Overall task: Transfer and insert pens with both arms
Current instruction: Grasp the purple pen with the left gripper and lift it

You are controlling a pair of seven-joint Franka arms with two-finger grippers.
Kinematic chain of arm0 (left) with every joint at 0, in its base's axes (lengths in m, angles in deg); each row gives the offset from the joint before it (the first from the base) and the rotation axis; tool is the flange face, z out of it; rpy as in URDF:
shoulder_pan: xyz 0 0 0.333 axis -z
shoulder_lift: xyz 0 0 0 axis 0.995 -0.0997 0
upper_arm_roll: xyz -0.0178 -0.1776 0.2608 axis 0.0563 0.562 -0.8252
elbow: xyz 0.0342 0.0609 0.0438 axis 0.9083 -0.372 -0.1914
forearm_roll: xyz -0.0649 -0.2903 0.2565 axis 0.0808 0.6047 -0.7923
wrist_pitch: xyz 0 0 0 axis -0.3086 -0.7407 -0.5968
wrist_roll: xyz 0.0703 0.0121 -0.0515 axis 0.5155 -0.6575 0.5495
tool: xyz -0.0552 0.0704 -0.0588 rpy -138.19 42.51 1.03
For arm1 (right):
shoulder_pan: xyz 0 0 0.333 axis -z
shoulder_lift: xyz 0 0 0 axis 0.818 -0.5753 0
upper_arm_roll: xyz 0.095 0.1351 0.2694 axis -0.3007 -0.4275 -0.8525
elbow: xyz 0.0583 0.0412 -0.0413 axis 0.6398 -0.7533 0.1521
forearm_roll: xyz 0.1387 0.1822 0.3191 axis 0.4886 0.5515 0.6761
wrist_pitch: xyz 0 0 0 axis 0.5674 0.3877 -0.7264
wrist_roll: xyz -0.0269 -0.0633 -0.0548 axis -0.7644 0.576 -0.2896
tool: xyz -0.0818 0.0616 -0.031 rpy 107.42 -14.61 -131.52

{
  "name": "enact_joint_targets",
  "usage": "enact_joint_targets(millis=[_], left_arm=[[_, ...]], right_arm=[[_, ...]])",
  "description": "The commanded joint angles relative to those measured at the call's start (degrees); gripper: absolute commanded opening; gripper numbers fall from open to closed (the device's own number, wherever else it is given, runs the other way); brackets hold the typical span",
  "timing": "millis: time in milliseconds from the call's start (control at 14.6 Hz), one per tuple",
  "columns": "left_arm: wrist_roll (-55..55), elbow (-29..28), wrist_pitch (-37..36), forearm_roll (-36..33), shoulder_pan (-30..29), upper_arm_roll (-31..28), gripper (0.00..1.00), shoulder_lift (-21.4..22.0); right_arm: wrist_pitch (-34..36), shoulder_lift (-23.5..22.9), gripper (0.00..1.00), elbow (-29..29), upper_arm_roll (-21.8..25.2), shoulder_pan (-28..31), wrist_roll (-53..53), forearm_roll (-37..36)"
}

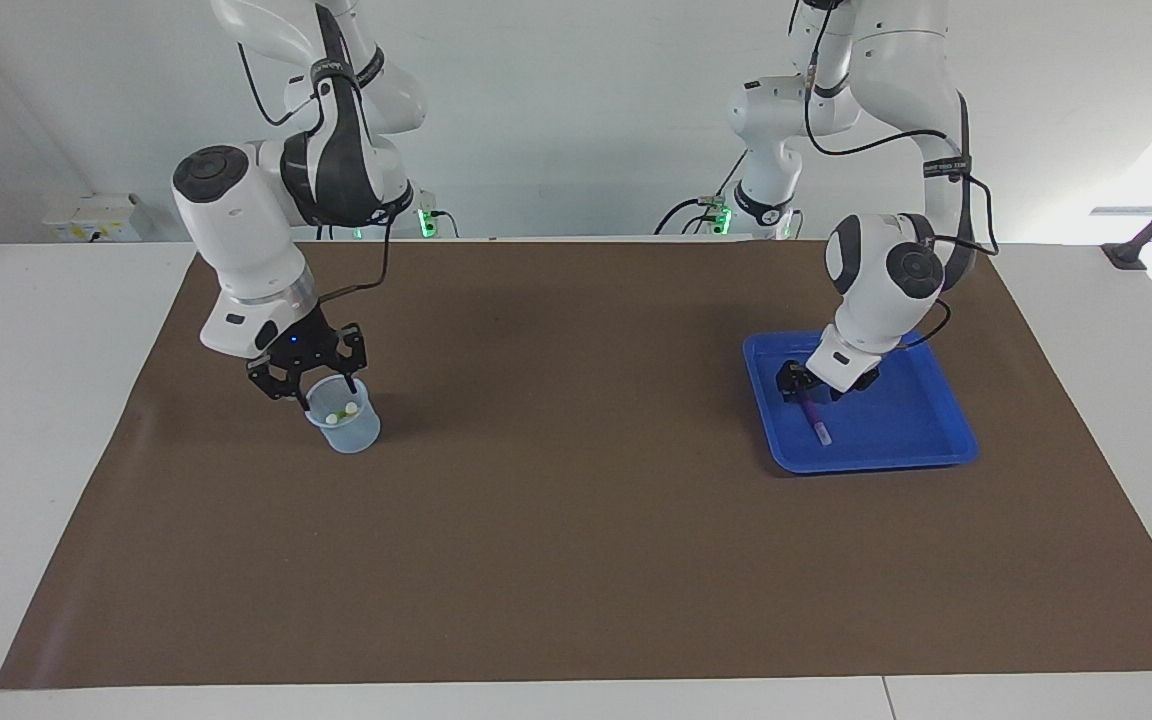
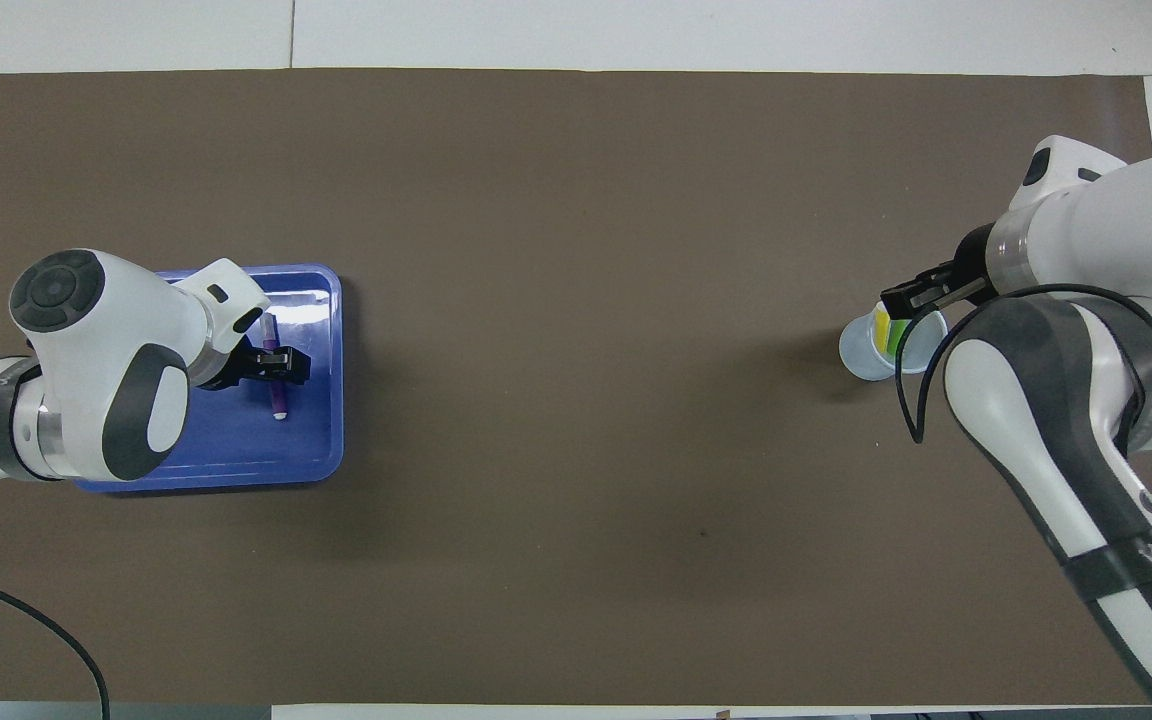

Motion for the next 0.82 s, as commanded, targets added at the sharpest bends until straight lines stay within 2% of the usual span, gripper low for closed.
enact_joint_targets(millis=[0,137,205,411,616,753], left_arm=[[-0.15,1.10,1.13,-1.67,0.50,-0.44,0.85,-1.68],[-0.15,1.28,1.57,-2.38,0.50,-0.44,0.80,-1.86],[-0.23,1.28,1.66,-2.38,0.50,-0.44,0.77,-1.86],[-0.24,2.15,1.66,-2.38,0.41,-0.44,0.75,-2.12],[-0.15,2.60,1.75,-2.38,0.50,-0.44,0.75,-2.82],[-0.15,2.77,1.75,-2.38,0.50,-0.44,0.73,-2.82]], right_arm=[[12.20,1.64,1.00,9.51,-0.64,1.47,1.03,6.34],[19.25,3.92,1.00,12.88,-0.64,2.26,4.81,11.34],[21.37,5.58,1.00,12.80,-0.55,2.26,6.48,15.64],[24.72,7.36,1.00,11.92,-0.55,2.96,13.85,20.14],[23.77,9.90,1.00,6.58,-0.55,2.79,23.60,26.81],[22.10,10.17,1.00,5.94,-0.81,2.18,27.65,28.42]])
